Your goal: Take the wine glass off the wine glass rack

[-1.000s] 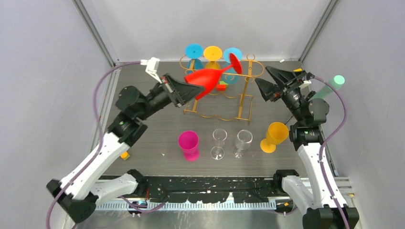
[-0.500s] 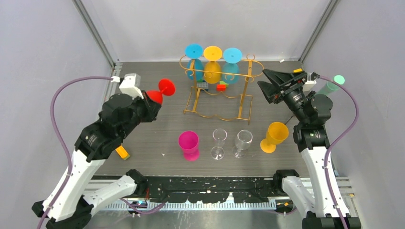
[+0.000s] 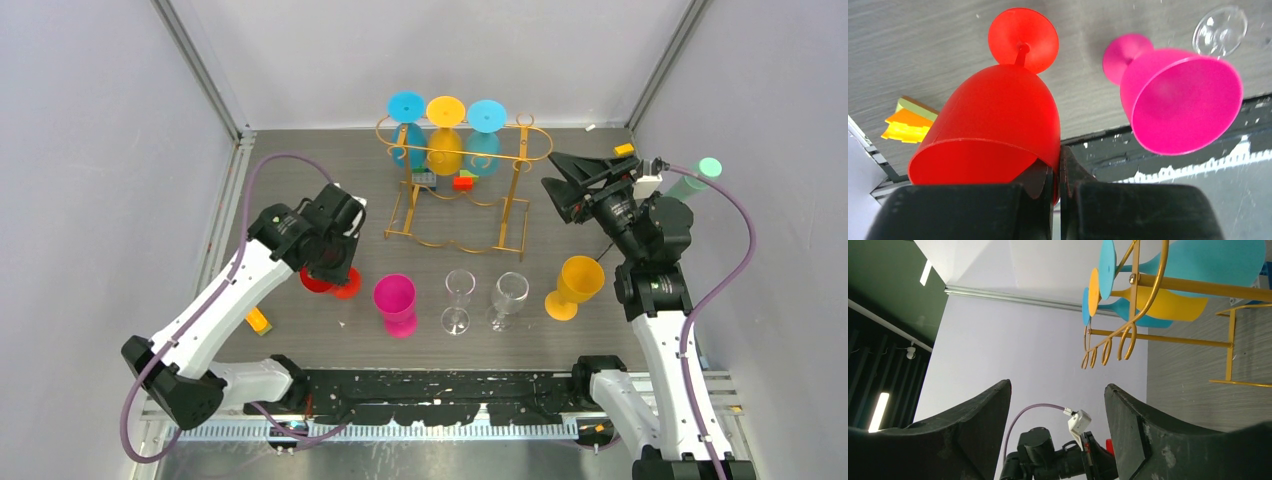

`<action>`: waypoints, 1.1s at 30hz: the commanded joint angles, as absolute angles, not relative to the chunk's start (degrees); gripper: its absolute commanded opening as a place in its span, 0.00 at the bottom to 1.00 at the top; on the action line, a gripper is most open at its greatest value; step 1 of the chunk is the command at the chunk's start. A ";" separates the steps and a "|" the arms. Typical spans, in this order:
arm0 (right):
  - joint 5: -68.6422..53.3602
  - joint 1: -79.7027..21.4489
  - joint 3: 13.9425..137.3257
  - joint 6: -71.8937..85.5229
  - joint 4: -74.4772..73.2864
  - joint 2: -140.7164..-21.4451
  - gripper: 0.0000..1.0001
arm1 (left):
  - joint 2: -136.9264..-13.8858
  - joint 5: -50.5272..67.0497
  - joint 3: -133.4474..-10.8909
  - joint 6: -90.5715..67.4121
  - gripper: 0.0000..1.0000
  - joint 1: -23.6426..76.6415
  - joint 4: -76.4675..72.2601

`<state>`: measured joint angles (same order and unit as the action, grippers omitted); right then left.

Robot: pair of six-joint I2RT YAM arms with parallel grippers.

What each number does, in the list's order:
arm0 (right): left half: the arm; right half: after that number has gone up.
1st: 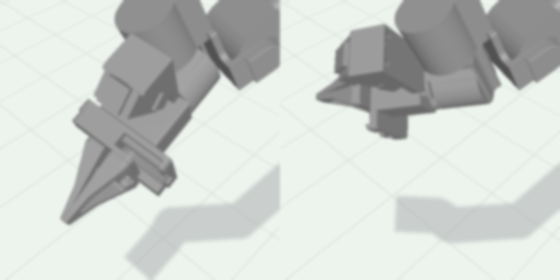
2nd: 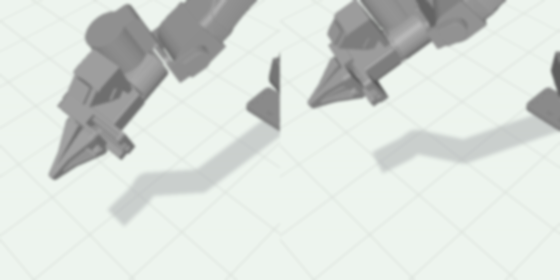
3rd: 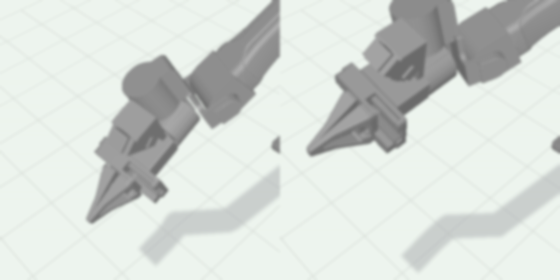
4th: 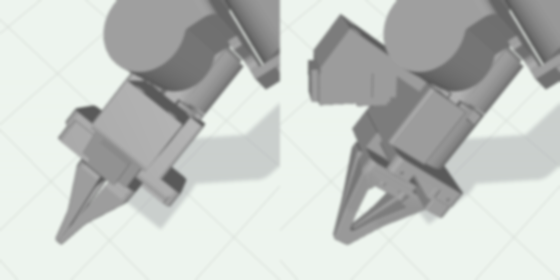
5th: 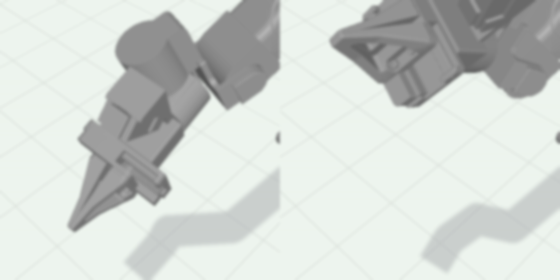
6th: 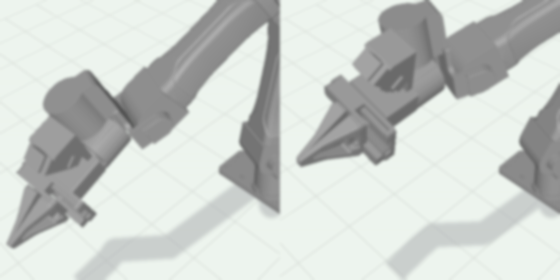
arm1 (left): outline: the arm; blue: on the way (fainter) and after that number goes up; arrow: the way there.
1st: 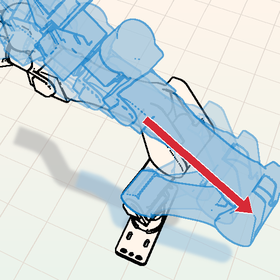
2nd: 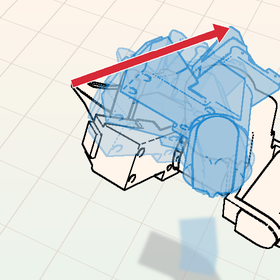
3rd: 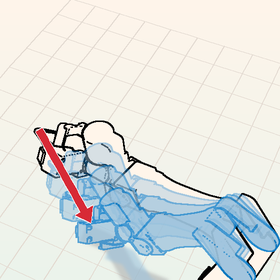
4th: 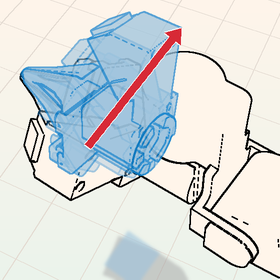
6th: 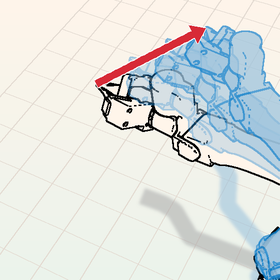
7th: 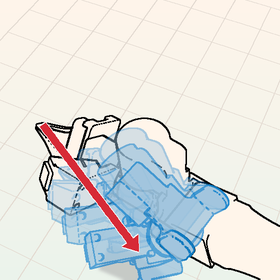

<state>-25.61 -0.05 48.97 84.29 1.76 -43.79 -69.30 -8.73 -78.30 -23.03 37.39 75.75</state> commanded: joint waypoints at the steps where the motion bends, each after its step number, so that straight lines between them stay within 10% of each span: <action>1: -24.83 0.00 50.44 83.06 2.37 -42.70 0.73 | -68.80 -2.65 -77.16 -19.57 0.00 37.46 78.42; 21: -24.49 0.00 48.89 83.33 1.86 -42.49 0.72 | -73.46 4.31 -70.14 -16.79 0.02 38.38 74.95; 33: -26.41 0.00 49.96 83.61 0.54 -42.59 0.71 | -69.66 4.66 -74.47 -18.40 0.37 38.33 75.14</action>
